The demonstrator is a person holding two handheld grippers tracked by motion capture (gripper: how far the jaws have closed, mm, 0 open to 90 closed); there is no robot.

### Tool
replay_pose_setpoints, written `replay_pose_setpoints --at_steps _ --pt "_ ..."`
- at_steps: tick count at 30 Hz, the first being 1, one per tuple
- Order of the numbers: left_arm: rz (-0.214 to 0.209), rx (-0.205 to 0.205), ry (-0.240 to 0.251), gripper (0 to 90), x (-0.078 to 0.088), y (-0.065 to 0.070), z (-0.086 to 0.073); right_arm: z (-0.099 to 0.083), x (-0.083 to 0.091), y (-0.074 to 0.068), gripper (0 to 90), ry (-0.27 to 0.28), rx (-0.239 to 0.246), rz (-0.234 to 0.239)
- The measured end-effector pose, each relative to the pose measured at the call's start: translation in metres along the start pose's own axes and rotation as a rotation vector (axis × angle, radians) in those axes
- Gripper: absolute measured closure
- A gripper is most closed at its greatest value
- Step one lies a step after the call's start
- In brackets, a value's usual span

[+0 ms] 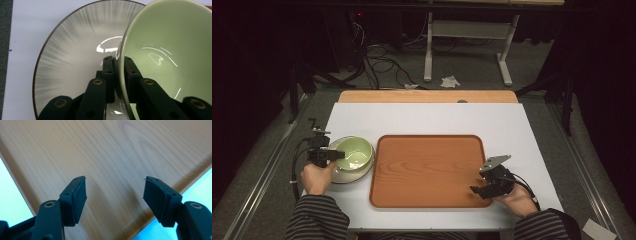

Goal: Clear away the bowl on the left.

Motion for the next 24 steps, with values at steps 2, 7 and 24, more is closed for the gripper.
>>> replay_pose_setpoints --at_steps 2,7,24 --pt "-0.001 0.004 0.004 83.5 0.000 -0.001 0.000 0.000 0.000 0.000 36.5 0.002 0.001 0.001" --pt "-0.005 0.009 0.003 83.9 0.000 -0.002 0.001 0.000 0.001 0.001 36.5 0.004 -0.001 -0.002" --pt "-0.053 0.026 0.098 83.0 0.020 0.000 0.011 0.000 0.001 0.001 36.5 0.006 0.002 -0.002"
Point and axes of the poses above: each handheld gripper's, and its own axes: x roughly backward along the jaws, z roughly out of its top, y roughly to its right, the point moved 1 cm from there along -x, roughly forward along the jaws, and after that the axes turned 13 degrees about y, right-handed, at the moved point
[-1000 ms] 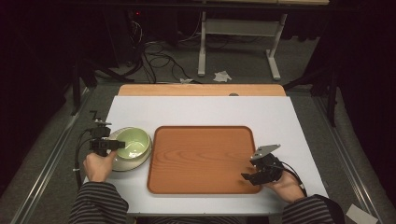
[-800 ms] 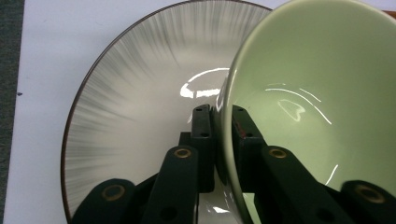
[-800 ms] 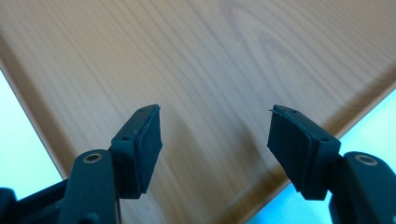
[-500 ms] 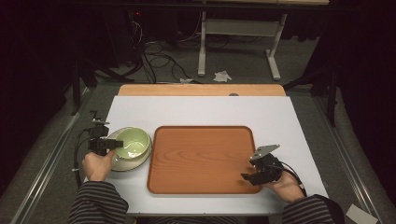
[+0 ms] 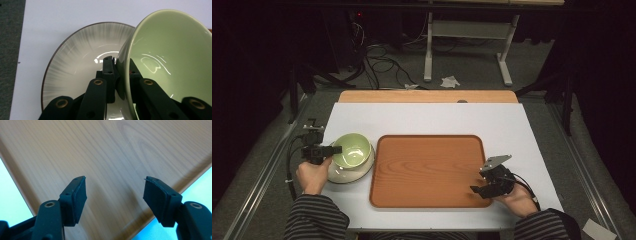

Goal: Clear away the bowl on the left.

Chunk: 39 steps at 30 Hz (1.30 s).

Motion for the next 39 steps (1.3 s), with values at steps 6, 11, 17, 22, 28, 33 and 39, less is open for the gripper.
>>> replay_pose_setpoints --at_steps 6,11,17,22,28,33,39 --pt "-0.022 -0.023 0.004 83.0 0.002 0.007 0.003 0.000 -0.001 0.000 36.5 0.000 -0.008 -0.001" --pt "-0.050 -0.039 0.008 82.9 0.005 0.014 0.004 0.000 0.000 0.000 36.5 -0.003 0.001 0.001" --pt "-0.096 -0.060 0.006 82.8 0.006 0.026 0.006 0.000 -0.001 0.000 36.5 0.000 -0.009 -0.001" --pt "-0.130 -0.085 0.007 82.8 0.006 0.037 0.007 0.000 -0.001 0.000 36.5 -0.002 0.005 -0.001" --pt "-0.168 -0.101 -0.006 82.8 0.004 0.046 0.007 0.000 -0.002 0.001 36.5 -0.005 -0.005 -0.004" --pt "-0.205 -0.143 -0.009 82.7 0.005 0.061 0.008 0.000 -0.002 0.000 36.5 -0.011 -0.002 -0.002" --pt "-0.256 -0.160 -0.028 82.8 -0.002 0.077 0.007 -0.001 -0.002 0.002 36.5 -0.013 -0.002 -0.004"
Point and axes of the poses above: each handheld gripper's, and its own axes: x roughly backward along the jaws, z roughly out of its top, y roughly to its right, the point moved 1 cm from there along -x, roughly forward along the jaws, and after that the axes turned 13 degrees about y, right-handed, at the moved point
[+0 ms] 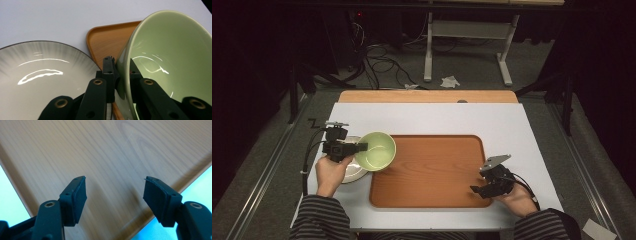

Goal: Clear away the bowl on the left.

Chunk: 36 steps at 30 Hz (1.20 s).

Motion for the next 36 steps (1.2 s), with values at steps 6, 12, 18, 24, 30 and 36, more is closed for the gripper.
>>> replay_pose_setpoints --at_steps 6,12,18,24,30,36 --pt "-0.035 -0.059 -0.027 82.8 -0.010 0.020 0.003 0.000 0.001 0.001 36.5 0.001 -0.005 -0.002" --pt "-0.080 -0.087 -0.027 82.7 -0.016 0.035 0.008 0.000 0.000 0.001 36.5 -0.005 -0.008 -0.005" --pt "-0.099 -0.131 -0.043 82.6 -0.022 0.047 0.011 -0.001 0.000 0.001 36.5 -0.003 -0.013 -0.005" --pt "-0.127 -0.156 -0.058 82.6 -0.027 0.058 0.013 -0.001 -0.001 0.001 36.5 -0.006 -0.004 -0.004" --pt "-0.157 -0.171 -0.071 82.6 -0.037 0.068 0.016 -0.001 0.000 0.001 36.5 -0.003 -0.001 -0.001" --pt "-0.197 -0.172 -0.088 82.6 -0.051 0.079 0.018 -0.001 0.000 0.001 36.5 -0.005 0.000 -0.006"
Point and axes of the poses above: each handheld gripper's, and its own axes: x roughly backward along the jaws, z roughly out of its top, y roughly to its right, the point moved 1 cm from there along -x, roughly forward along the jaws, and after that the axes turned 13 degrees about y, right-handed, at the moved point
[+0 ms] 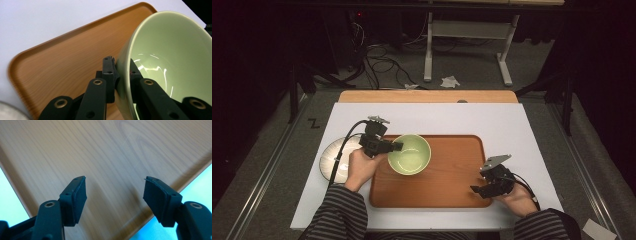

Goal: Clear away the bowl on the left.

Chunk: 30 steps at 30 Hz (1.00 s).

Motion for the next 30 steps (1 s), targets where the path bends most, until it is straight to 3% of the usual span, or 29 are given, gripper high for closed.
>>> replay_pose_setpoints --at_steps 30 --pt "-0.032 -0.016 -0.076 82.5 -0.046 0.019 -0.003 0.000 0.000 0.001 36.5 0.001 -0.001 0.006"
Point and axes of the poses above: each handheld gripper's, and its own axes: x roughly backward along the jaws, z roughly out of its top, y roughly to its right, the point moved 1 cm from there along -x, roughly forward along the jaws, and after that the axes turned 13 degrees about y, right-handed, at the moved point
